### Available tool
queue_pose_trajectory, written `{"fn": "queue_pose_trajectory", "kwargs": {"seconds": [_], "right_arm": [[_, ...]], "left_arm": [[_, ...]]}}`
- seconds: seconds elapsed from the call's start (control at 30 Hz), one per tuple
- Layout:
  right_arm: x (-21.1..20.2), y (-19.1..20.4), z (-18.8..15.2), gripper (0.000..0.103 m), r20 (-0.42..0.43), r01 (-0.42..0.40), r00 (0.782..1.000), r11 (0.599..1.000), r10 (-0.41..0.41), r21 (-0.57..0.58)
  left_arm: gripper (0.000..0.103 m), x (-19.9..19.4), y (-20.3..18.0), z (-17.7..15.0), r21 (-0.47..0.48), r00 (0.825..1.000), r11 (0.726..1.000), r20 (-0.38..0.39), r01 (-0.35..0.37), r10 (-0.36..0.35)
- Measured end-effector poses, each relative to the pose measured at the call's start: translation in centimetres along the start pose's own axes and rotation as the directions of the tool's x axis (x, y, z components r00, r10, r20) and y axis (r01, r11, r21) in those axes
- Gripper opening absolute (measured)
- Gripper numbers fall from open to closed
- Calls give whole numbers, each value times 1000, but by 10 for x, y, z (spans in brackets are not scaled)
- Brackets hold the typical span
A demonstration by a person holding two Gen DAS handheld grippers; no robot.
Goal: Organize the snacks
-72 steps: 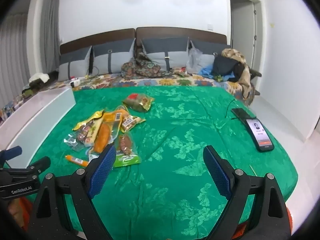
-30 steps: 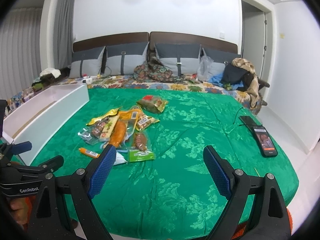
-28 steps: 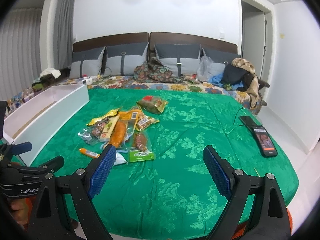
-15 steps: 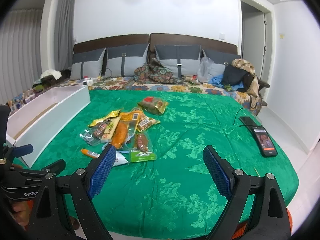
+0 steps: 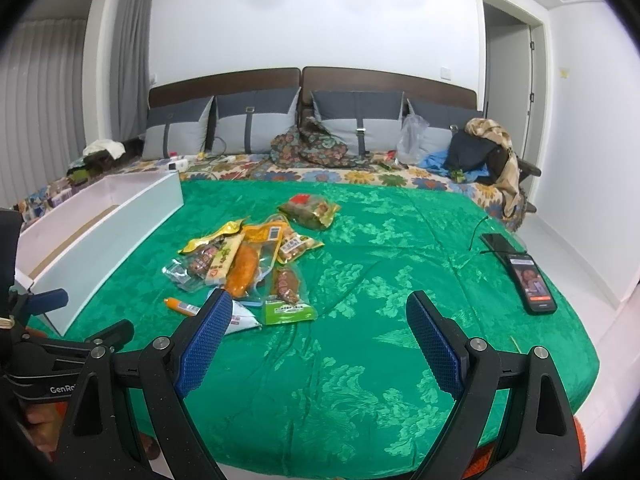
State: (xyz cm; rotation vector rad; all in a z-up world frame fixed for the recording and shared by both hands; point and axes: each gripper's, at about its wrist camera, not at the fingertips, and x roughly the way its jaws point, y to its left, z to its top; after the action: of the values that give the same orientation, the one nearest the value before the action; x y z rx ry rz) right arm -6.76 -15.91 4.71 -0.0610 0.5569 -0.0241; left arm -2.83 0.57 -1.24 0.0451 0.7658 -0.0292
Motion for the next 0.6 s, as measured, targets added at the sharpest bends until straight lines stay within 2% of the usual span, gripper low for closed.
{"fn": "queue_pose_trajectory", "kwargs": {"seconds": [0.37,0.6], "right_arm": [[8,-6,-6,91,-20,-13,1000,1000,13,18],[19,-10,-12,91,-51,-25,998,999,27,27]], "left_arm": [[103,6,0,0,5,1000,1000,-26,-7,7],[103,22,-3,-5,11,998,1000,-70,3,-2]]}}
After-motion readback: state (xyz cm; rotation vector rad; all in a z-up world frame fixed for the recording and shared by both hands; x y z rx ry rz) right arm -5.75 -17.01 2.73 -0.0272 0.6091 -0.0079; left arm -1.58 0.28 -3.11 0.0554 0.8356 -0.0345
